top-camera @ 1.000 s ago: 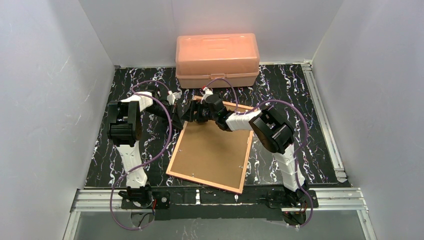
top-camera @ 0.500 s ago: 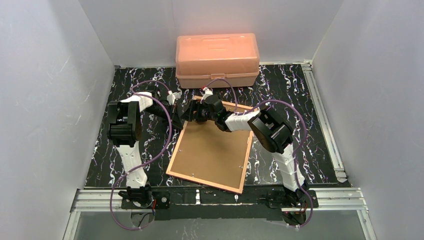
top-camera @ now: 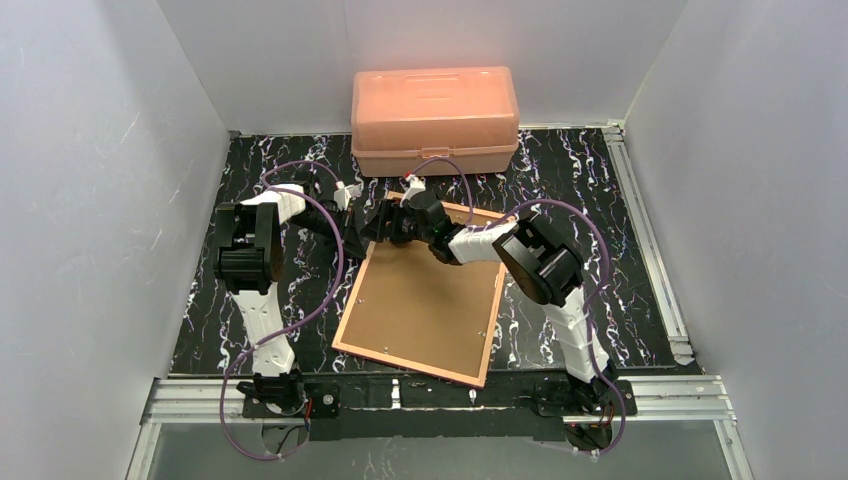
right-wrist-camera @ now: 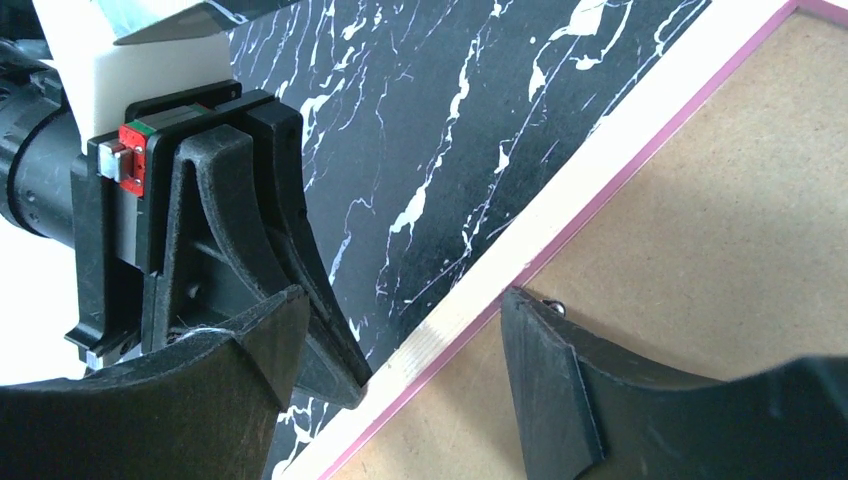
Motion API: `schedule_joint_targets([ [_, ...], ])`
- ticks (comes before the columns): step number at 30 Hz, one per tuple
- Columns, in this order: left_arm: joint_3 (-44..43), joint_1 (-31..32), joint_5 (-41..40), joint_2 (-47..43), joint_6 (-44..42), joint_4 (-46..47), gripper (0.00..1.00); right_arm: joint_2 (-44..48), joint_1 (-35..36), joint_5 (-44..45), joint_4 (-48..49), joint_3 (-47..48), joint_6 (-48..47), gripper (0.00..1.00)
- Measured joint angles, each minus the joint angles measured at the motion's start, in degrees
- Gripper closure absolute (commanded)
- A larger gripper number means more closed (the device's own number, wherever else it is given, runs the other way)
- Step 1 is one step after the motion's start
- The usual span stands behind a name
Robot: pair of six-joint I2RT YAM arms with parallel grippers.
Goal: Put the photo into the frame
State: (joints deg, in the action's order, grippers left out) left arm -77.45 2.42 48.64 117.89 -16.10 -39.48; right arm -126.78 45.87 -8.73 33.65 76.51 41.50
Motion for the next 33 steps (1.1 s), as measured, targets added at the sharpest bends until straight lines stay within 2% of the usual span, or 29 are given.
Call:
schedule_joint_targets([
  [11,0.11,0.0,0.13,-0.09,-0.61,0.04,0.96,-0.48,0.39,1.53,1.07,0.11,0.61,0.22],
  [16,0.11,0.0,0.11,-0.13,-0.68,0.0,0.96,-0.09,0.42,1.53,2.58,-0.92,0.55,0.19],
  [26,0.13,0.0,0.13,-0.15,-0.85,-0.02,0.96,6.99,0.24,1.57,2.49,-8.22,-0.07,0.18],
  [33,0.2,0.0,0.09,-0.22,-0.85,0.02,0.96,6.62,0.22,1.51,2.12,-8.44,0.24,0.18],
])
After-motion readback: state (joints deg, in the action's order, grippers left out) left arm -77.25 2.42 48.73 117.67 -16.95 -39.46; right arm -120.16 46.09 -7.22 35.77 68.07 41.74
